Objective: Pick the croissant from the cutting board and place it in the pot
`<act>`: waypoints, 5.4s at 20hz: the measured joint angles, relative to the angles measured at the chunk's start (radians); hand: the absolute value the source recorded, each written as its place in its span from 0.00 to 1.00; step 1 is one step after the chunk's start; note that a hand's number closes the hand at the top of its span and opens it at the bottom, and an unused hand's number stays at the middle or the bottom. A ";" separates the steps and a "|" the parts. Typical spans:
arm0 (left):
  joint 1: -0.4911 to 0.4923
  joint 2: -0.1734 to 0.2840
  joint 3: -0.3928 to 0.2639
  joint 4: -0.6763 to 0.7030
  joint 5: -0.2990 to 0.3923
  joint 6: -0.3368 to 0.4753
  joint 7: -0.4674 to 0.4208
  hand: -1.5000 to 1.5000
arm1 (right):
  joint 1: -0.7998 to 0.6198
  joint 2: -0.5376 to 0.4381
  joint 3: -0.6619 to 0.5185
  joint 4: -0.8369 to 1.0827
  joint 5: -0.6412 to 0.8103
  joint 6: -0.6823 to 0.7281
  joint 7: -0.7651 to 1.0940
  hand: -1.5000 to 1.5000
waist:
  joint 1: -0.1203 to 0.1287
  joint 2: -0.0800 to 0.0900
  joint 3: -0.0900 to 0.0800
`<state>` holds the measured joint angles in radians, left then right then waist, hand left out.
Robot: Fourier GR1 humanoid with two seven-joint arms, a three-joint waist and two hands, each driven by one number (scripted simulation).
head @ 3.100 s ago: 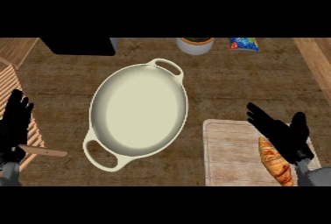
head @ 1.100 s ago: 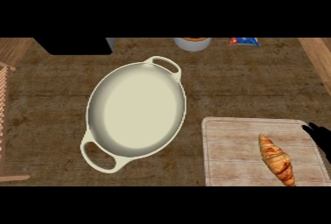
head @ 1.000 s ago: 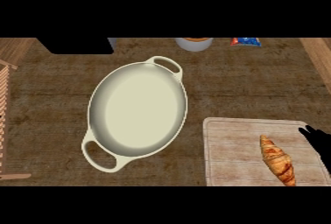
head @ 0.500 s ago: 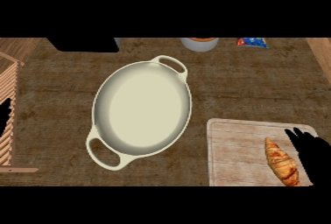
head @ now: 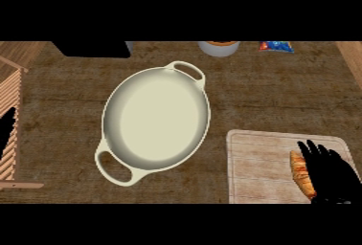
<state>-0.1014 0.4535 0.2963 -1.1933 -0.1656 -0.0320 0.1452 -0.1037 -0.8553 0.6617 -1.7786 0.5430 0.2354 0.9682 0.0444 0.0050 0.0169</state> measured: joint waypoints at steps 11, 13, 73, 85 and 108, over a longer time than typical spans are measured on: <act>0.006 0.000 0.003 -0.003 0.003 -0.002 -0.005 0.50 | -0.055 0.084 0.013 0.142 0.045 0.015 -0.007 0.00 | -0.005 -0.001 0.000; 0.010 0.000 0.006 -0.004 0.003 -0.002 -0.005 0.50 | -0.058 0.088 0.011 0.162 0.052 0.015 -0.015 0.00 | -0.008 -0.001 0.000; -0.128 -0.017 -0.065 0.122 -0.018 -0.012 -0.051 0.50 | -0.989 0.841 0.046 0.460 0.520 -0.321 0.216 1.00 | 0.085 -0.009 0.006; -0.114 -0.015 -0.062 0.091 -0.005 -0.010 -0.048 0.50 | -1.046 0.846 -0.064 0.715 0.484 -0.435 0.136 1.00 | 0.083 0.010 0.009; -0.134 -0.019 -0.074 0.090 -0.004 -0.008 -0.045 0.50 | -1.045 0.852 -0.200 0.988 0.256 -0.881 -0.096 0.00 | 0.104 0.022 0.010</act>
<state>-0.2355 0.4350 0.2219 -1.1031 -0.1699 -0.0399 0.0998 -1.1489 -0.0034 0.4620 -0.7910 0.7988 -0.6455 0.8721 0.1480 0.0275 0.0264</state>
